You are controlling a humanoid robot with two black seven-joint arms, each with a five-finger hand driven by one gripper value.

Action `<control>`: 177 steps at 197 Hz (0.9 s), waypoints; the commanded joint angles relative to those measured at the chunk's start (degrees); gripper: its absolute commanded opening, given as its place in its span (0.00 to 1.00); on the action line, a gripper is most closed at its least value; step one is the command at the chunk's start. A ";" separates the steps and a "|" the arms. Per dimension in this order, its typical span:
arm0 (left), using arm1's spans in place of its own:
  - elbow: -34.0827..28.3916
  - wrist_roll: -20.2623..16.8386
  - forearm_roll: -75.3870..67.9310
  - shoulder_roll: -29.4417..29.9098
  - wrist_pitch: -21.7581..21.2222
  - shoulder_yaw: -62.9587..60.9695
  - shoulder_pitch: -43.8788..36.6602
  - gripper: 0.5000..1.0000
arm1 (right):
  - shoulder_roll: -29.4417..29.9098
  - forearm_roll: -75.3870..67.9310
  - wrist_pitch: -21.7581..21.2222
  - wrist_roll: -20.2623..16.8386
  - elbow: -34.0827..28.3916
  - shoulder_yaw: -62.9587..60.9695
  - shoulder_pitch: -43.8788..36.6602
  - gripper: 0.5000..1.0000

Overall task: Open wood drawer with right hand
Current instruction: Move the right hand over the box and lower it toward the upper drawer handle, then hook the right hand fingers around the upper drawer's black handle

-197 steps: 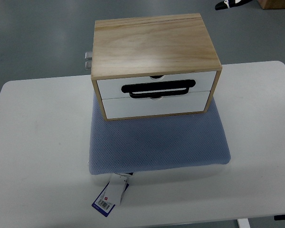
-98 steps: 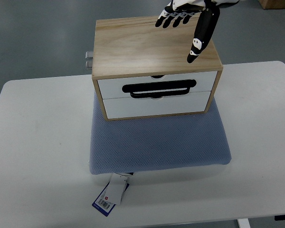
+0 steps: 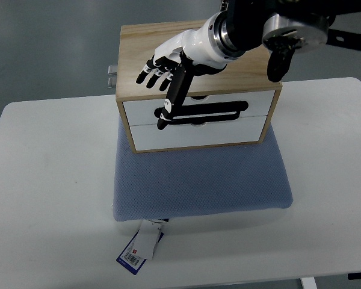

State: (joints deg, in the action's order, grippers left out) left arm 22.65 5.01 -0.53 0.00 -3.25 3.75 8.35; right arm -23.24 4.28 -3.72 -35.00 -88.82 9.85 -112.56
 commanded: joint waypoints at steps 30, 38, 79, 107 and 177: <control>-0.06 0.00 0.00 0.00 0.00 0.03 0.00 1.00 | 1.27 6.09 0.82 0.00 2.08 1.49 5.33 0.89; -0.06 0.00 0.00 0.00 0.00 0.03 0.00 1.00 | 1.27 6.53 0.55 0.00 2.34 1.49 6.21 0.89; -0.24 0.00 0.00 0.00 0.00 -0.06 0.00 1.00 | 1.18 8.29 -0.42 0.00 3.31 1.67 8.41 0.89; -0.24 0.00 0.00 0.00 0.00 -0.06 0.00 1.00 | 0.83 9.70 -1.56 0.00 3.92 1.93 10.52 0.89; -0.24 0.00 0.00 0.00 0.00 -0.06 0.00 1.00 | 0.57 14.36 -4.55 0.00 5.42 3.43 13.68 0.89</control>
State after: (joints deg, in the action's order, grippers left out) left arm 22.41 5.01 -0.52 0.00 -3.25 3.69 8.35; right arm -22.62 17.52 -7.05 -35.00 -83.86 12.94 -99.71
